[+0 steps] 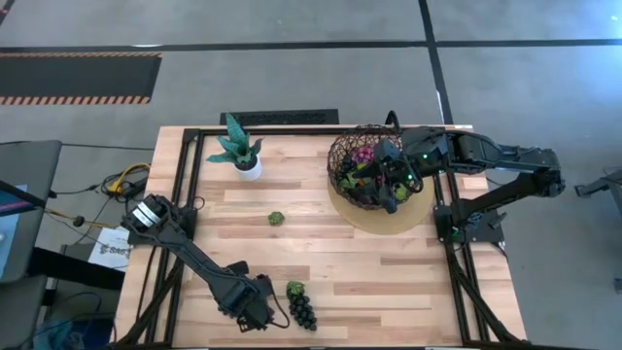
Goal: Build produce basket
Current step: Put the black grapes into the black wire basket
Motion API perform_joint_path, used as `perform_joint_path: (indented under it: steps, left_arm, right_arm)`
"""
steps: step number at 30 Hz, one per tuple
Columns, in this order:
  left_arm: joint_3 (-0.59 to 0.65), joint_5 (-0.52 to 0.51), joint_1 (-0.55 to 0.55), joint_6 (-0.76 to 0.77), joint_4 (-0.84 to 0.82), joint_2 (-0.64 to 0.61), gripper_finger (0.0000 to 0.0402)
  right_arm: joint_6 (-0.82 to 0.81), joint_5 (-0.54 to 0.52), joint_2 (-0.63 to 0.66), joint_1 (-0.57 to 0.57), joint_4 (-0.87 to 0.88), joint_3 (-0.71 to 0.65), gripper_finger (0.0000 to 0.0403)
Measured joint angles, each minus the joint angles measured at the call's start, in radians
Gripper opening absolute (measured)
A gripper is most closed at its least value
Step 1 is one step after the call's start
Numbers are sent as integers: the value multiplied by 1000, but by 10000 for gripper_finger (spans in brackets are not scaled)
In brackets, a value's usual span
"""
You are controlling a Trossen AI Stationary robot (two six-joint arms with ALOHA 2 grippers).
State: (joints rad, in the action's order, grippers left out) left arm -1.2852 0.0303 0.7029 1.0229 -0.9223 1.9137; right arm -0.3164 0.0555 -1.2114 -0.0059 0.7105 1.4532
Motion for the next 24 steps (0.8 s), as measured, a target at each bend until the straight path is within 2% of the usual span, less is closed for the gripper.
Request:
perform_joint_path:
  steps: [6, 16, 19, 24]
  left_arm:
    - [-92, -51, -9, -37, -63, -1, 1]
    - [-360, -205, -53, -107, -373, -3, 0]
    - [-409, -212, -55, -127, -381, -4, 0]
    - [-413, -198, -56, -98, -370, -4, 4]
  right_arm:
    - [-5, 0, 0, 0, 0, 0, 226]
    - [-9, 0, 0, -1, 0, 0, 226]
    - [-21, 0, 0, -1, 0, 0, 226]
    - [-24, 0, 0, -1, 14, 0, 226]
